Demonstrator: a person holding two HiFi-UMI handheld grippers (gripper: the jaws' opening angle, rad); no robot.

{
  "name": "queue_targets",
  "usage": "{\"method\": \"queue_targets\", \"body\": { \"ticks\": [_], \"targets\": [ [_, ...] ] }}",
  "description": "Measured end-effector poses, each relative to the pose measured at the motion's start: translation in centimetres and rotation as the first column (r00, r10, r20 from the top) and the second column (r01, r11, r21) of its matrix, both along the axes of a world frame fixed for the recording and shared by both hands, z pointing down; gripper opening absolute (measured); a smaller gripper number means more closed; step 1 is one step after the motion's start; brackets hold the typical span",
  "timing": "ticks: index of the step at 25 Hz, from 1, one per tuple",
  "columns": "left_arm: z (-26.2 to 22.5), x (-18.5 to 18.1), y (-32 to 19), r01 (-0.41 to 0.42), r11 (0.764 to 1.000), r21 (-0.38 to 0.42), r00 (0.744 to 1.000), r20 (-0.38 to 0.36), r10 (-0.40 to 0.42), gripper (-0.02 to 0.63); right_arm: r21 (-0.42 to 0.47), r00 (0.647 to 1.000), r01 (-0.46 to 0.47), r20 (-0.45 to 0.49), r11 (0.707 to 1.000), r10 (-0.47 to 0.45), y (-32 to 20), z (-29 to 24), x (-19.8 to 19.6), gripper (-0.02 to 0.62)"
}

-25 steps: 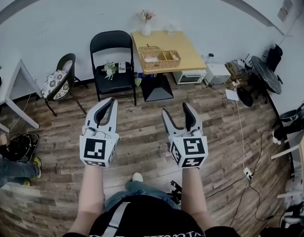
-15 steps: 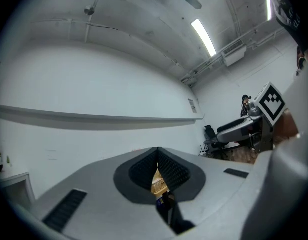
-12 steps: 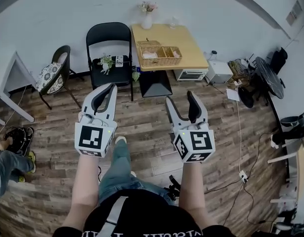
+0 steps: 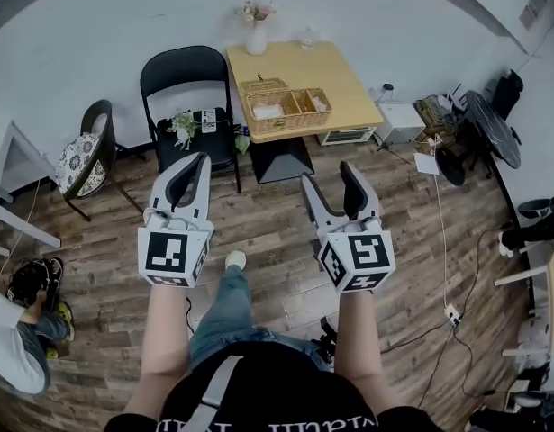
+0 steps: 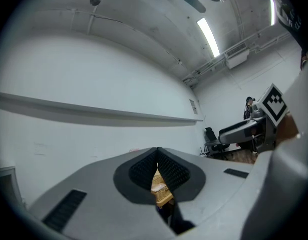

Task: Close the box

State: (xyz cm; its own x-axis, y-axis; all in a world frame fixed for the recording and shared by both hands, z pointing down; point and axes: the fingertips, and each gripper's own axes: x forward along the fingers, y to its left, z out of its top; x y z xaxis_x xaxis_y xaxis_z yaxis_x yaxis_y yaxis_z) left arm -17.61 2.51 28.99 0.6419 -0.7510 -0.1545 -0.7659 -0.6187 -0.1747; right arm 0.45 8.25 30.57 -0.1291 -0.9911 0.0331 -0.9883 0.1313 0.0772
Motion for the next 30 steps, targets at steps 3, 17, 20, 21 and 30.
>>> {"method": "queue_targets", "body": {
  "ticks": [3, 17, 20, 21, 30],
  "targets": [
    [0.0, 0.8, -4.5, -0.007, 1.000, -0.009, 1.000, -0.010, 0.007, 0.012, -0.009, 1.000, 0.011, 0.012, 1.000, -0.011, -4.1, -0.1, 0.4, 0.292],
    [1.4, 4.9, -24.9, -0.061, 0.995, -0.080, 0.998, -0.034, 0.059, 0.012, -0.103, 0.998, -0.056, -0.023, 0.993, 0.054, -24.0, 1.0, 4.4, 0.293],
    [1.7, 5.4, -28.5, -0.074, 0.993, -0.093, 0.997, -0.038, 0.071, 0.012, -0.118, 0.998, -0.069, -0.018, 0.991, 0.068, -27.2, 1.5, 4.9, 0.293],
    [1.7, 5.6, -29.6, -0.076, 0.992, -0.097, 0.997, -0.042, 0.072, 0.012, -0.122, 0.997, -0.072, -0.013, 0.990, 0.071, -28.2, 1.5, 5.0, 0.293],
    [3.0, 7.5, -33.8, -0.112, 0.985, -0.134, 0.993, -0.039, 0.108, 0.012, -0.187, 0.995, -0.088, 0.038, 0.978, 0.096, -32.6, 3.6, 7.0, 0.293]
  ]
}}
